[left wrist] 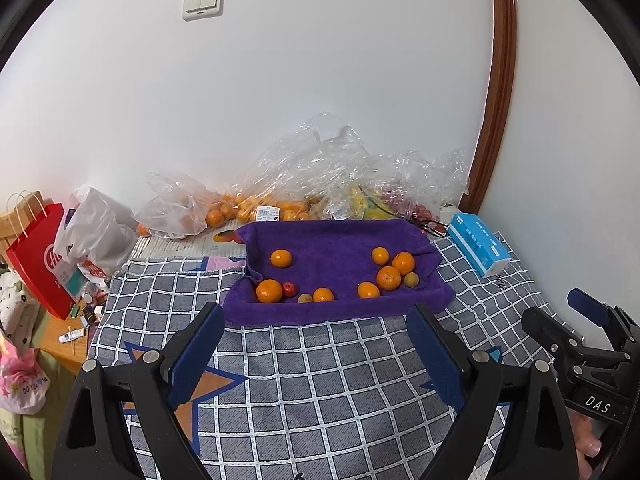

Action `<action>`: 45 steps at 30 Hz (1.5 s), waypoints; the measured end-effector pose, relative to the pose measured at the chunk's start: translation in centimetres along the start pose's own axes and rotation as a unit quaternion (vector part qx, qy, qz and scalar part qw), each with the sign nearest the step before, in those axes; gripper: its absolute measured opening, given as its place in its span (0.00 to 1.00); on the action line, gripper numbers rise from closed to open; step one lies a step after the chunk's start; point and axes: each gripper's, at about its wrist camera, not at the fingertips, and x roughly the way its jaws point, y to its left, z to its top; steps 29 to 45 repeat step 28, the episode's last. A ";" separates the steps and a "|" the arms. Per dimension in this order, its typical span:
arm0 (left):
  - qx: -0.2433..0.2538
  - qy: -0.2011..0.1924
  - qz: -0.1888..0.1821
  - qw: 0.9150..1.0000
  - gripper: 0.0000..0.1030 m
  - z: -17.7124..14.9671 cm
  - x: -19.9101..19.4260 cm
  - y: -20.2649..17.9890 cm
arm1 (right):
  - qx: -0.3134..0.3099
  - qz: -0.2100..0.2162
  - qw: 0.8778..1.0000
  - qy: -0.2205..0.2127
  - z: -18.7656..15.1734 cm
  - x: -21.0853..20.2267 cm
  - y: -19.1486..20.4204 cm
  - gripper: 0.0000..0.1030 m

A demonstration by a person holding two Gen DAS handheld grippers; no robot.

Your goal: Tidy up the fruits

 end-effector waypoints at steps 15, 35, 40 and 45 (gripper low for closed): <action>-0.002 -0.001 0.000 1.000 0.90 0.0 -0.2 0.2 | -0.003 0.001 1.000 -0.004 0.0 -0.4 0.4 0.96; 0.006 0.000 0.004 1.000 0.90 0.1 -0.2 0.2 | -0.005 0.000 1.000 -0.008 -0.1 -1.0 0.3 0.96; 0.006 0.000 0.004 1.000 0.90 0.1 -0.2 0.2 | -0.005 0.000 1.000 -0.008 -0.1 -1.0 0.3 0.96; 0.006 0.000 0.004 1.000 0.90 0.1 -0.2 0.2 | -0.005 0.000 1.000 -0.008 -0.1 -1.0 0.3 0.96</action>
